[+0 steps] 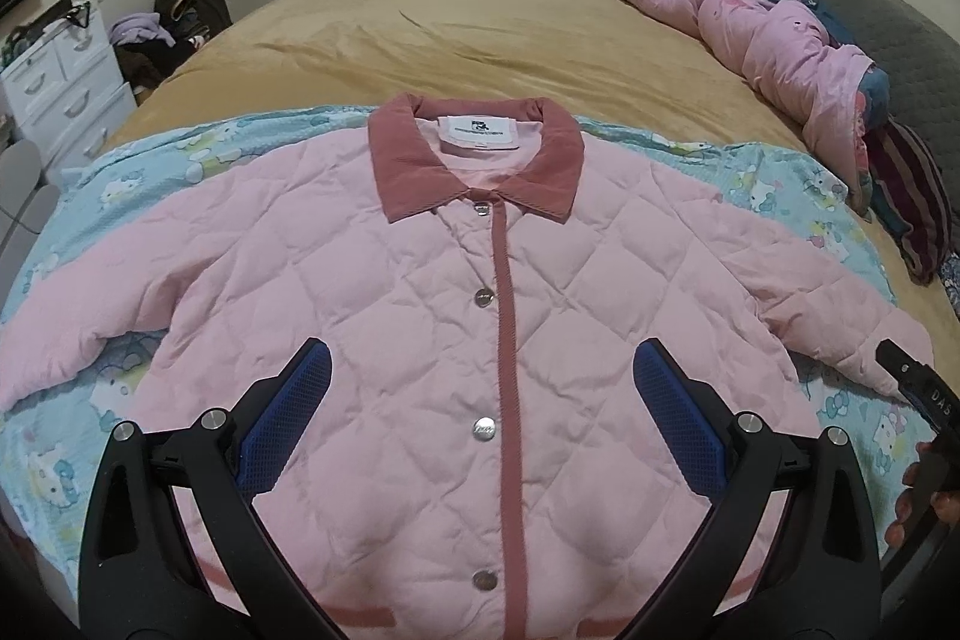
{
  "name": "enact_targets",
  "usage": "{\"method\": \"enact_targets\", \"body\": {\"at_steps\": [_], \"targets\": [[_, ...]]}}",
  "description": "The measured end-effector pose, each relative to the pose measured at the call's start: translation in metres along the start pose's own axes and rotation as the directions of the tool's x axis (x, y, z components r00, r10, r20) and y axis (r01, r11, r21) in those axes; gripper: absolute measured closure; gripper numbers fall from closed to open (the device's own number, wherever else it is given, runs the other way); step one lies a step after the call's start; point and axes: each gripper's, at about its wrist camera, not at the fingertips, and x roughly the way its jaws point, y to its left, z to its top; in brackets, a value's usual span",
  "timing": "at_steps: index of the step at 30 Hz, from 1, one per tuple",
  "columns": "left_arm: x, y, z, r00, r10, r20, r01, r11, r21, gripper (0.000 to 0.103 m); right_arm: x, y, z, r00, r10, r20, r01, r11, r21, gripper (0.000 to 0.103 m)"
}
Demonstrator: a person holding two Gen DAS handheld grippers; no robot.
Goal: Fold large clothes
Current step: 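Move the right tool over to the sleeve cuff nearest it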
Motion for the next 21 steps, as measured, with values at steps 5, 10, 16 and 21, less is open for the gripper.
{"method": "enact_targets", "body": {"at_steps": [5,10,16,21], "targets": [[0.014,-0.008,0.0,1.0,-0.004,-0.019,0.004,1.0,-0.005,0.008,0.01,-0.04,0.009,1.0,-0.016,-0.014,0.017,0.994,0.111,0.004],[0.028,-0.019,0.001,0.999,-0.002,-0.04,0.002,1.0,0.002,0.008,0.019,-0.084,0.012,0.998,-0.044,-0.035,0.051,0.971,0.232,0.004],[0.04,-0.036,0.0,0.998,0.003,-0.056,-0.001,1.0,0.026,0.008,0.023,-0.127,0.008,0.997,-0.068,-0.045,0.08,0.933,0.351,0.004],[0.044,-0.041,-0.002,0.998,0.009,-0.061,-0.007,1.0,0.027,0.008,0.027,-0.162,0.007,0.995,-0.089,-0.049,0.102,0.893,0.439,0.004]]}}
